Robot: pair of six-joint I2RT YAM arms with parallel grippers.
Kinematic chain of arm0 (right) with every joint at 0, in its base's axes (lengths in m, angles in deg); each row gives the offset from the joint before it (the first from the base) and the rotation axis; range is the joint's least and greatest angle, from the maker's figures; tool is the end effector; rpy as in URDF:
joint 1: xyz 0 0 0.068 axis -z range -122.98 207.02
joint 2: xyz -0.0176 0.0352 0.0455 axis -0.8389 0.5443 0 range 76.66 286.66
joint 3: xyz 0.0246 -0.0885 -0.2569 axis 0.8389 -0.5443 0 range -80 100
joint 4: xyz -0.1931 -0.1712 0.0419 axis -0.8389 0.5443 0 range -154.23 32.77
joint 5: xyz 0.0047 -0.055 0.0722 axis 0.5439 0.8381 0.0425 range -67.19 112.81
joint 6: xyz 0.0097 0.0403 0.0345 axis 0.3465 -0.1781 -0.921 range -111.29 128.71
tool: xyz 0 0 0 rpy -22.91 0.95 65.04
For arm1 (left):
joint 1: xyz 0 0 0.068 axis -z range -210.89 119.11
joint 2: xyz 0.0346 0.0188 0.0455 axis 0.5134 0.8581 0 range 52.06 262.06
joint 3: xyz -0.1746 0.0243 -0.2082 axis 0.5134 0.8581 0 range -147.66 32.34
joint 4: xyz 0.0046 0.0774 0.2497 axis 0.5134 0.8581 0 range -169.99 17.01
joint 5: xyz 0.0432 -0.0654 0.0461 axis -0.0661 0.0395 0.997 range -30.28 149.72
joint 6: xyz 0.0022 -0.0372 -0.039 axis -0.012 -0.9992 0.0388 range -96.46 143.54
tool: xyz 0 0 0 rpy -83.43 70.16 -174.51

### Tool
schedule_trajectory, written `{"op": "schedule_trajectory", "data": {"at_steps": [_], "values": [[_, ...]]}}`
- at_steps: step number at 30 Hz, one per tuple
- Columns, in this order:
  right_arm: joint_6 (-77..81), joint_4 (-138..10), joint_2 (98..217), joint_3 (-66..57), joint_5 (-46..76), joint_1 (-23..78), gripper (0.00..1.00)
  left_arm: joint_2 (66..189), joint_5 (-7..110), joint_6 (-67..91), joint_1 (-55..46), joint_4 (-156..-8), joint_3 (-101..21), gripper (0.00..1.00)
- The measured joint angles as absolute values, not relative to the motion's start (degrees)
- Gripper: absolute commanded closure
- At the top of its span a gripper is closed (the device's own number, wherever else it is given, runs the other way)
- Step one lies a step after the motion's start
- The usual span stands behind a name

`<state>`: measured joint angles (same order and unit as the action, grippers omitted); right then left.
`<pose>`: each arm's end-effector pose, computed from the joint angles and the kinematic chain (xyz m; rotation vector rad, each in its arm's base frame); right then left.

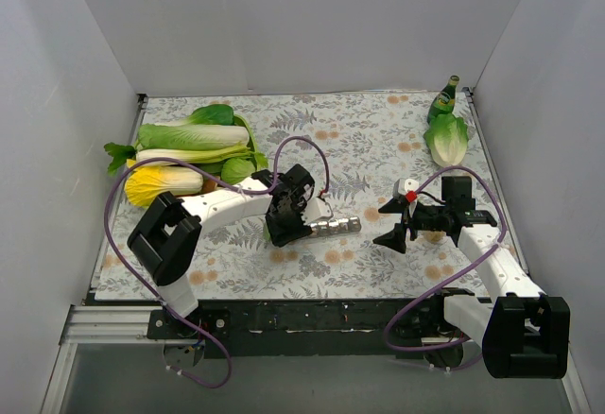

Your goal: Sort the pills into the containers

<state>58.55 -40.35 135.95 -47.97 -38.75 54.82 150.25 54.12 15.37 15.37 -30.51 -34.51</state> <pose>0.1860 0.0385 0.2108 -1.2537 1.6109 0.8037 0.2156 -0.2305 0.1906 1.0015 2.8640 -0.2436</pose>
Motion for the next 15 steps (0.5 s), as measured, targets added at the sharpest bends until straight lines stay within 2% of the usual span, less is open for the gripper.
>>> {"op": "schedule_trajectory", "data": {"at_steps": [15], "values": [[58.6, -40.3, 136.0, -48.0, -38.8, 55.1, 0.05, 151.1, 55.1, 15.1, 15.8, -30.0, -35.3, 1.00]]}}
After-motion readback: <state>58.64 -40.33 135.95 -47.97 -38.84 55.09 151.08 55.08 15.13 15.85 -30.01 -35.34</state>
